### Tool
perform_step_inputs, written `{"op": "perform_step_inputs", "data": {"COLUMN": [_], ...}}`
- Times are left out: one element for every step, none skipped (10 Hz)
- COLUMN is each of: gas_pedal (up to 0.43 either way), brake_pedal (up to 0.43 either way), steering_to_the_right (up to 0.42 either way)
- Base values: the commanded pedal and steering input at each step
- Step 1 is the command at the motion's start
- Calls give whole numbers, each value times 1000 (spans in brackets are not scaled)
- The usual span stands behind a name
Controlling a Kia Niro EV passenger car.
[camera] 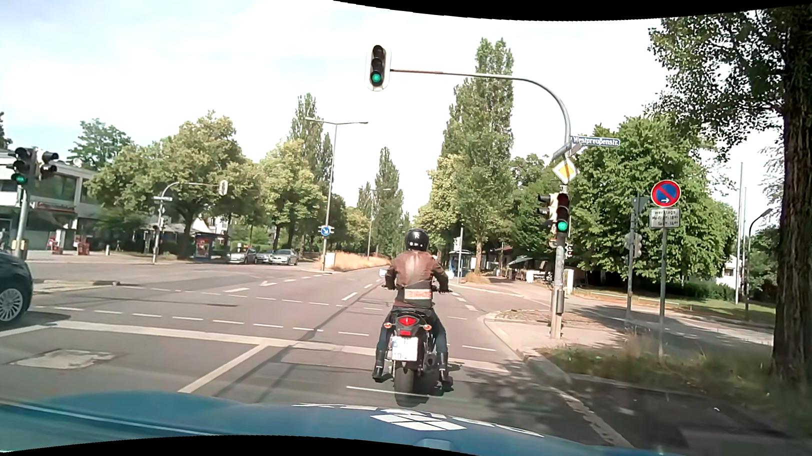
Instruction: Follow the waypoints while adhering to traffic rules and regulations
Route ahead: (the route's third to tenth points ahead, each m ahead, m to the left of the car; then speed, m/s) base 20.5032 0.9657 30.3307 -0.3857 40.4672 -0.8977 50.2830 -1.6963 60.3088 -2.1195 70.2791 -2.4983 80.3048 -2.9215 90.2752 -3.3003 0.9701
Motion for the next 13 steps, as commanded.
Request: {"op": "perform_step_inputs", "data": {"gas_pedal": [67,157,177,197,240,248,248,268,287,299,311,311,311], "brake_pedal": [0,0,0,0,0,0,0,0,0,0,0,0,0], "steering_to_the_right": [-1,-2,-2,-2,-2,-2,-3,-2,-3,-4,-4,-4,-4]}}
